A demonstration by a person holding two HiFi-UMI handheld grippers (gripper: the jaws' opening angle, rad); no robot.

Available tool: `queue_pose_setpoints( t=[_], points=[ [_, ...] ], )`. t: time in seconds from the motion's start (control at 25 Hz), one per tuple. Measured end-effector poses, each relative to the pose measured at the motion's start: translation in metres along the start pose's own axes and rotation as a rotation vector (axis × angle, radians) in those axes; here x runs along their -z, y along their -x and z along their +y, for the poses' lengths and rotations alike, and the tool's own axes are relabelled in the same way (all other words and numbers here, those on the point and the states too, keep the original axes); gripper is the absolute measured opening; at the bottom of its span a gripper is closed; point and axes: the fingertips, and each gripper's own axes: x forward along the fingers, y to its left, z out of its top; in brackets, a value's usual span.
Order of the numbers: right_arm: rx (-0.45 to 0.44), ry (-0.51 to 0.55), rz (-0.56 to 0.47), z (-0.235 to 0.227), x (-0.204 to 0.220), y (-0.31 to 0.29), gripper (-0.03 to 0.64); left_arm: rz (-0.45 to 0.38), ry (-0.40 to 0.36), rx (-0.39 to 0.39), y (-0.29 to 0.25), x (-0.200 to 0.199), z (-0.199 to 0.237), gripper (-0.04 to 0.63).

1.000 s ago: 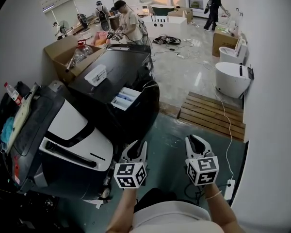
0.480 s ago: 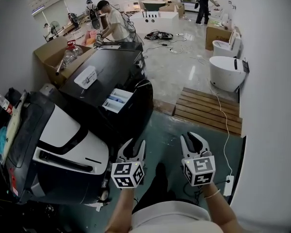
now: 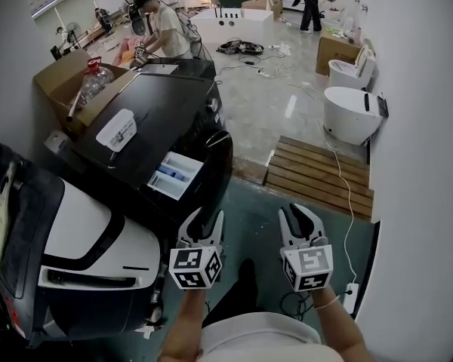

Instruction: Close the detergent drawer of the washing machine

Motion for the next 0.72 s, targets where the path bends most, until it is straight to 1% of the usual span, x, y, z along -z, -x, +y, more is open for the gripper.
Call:
queue_pose_setpoints(
  t=[0.16,0.36,0.56,0.72],
  points=[
    [-0.012,-0.003,0.021,0.0,-0.011,-0.048,0.072,0.014,0.001,0.0,-0.038,-0.015,0.023,0.153],
    [-0.033,-0.012,0.033,0.003,-0.022,-0.097,0.072,0.018,0.001,-0.007,-0.069,-0.03,0.05,0.153],
    [-0.081,-0.007,0.041,0.016,-0.031,-0.141,0.072,0.009,0.008,-0.06,-0.08,-0.042,0.089,0.153],
    [-0.147,0.017,0.045,0.036,-0.038,-0.172,0.072,-0.01,0.006,-0.129,-0.077,-0.05,0.12,0.153]
  ],
)
